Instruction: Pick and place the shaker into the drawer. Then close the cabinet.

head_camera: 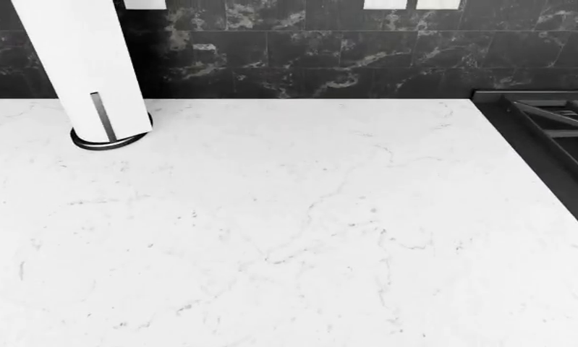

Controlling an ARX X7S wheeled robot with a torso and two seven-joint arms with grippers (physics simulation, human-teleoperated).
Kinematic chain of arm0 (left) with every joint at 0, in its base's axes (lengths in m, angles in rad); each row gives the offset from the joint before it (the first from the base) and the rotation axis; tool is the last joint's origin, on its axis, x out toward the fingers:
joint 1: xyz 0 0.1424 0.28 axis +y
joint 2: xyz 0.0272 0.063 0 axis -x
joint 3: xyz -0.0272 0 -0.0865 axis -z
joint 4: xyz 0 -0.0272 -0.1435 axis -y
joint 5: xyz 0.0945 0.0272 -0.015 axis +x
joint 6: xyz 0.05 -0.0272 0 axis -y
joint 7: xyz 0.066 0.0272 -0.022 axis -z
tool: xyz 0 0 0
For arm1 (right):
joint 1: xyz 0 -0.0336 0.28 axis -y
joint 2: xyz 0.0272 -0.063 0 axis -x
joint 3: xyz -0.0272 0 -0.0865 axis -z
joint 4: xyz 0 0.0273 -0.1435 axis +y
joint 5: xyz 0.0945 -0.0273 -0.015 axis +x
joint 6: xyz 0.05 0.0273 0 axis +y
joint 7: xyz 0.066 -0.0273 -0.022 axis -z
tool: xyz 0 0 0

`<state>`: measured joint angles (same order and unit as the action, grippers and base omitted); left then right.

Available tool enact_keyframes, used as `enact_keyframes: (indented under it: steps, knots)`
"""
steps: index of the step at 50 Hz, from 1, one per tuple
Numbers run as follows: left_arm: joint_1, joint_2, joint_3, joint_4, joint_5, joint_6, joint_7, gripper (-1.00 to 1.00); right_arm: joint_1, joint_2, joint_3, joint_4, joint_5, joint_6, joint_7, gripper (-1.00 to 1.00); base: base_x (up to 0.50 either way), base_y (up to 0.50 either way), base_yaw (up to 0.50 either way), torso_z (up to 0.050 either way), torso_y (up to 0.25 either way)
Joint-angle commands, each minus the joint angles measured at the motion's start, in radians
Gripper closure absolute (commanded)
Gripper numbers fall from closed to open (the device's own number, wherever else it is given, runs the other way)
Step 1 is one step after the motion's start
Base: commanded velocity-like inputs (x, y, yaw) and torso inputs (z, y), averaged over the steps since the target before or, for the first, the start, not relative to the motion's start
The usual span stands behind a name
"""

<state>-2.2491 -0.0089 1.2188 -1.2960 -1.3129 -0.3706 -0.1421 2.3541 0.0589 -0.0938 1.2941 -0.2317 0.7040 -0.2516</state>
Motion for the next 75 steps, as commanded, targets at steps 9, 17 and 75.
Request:
enact_keyframes:
  steps: [9,17,75]
  knots:
    - [0.025,0.008,0.089,0.014,-0.129,0.004,0.017,-1.0,-0.003,0.012,-0.059,0.014,0.069,-0.008,0.016,-1.0,0.35,-0.07,0.0,0.0,0.0]
    - [0.021,0.007,0.101,0.01,-0.143,0.009,0.025,-1.0,-0.004,0.014,-0.092,0.014,0.113,-0.002,0.025,-1.0,0.0,0.0,0.0,0.0,0.0]
    - [-0.107,0.009,-0.58,0.052,0.516,0.107,0.053,1.0,-0.033,0.033,-0.161,0.013,0.161,-0.005,0.016,1.0,0.03,0.0,0.0,0.0,0.0]
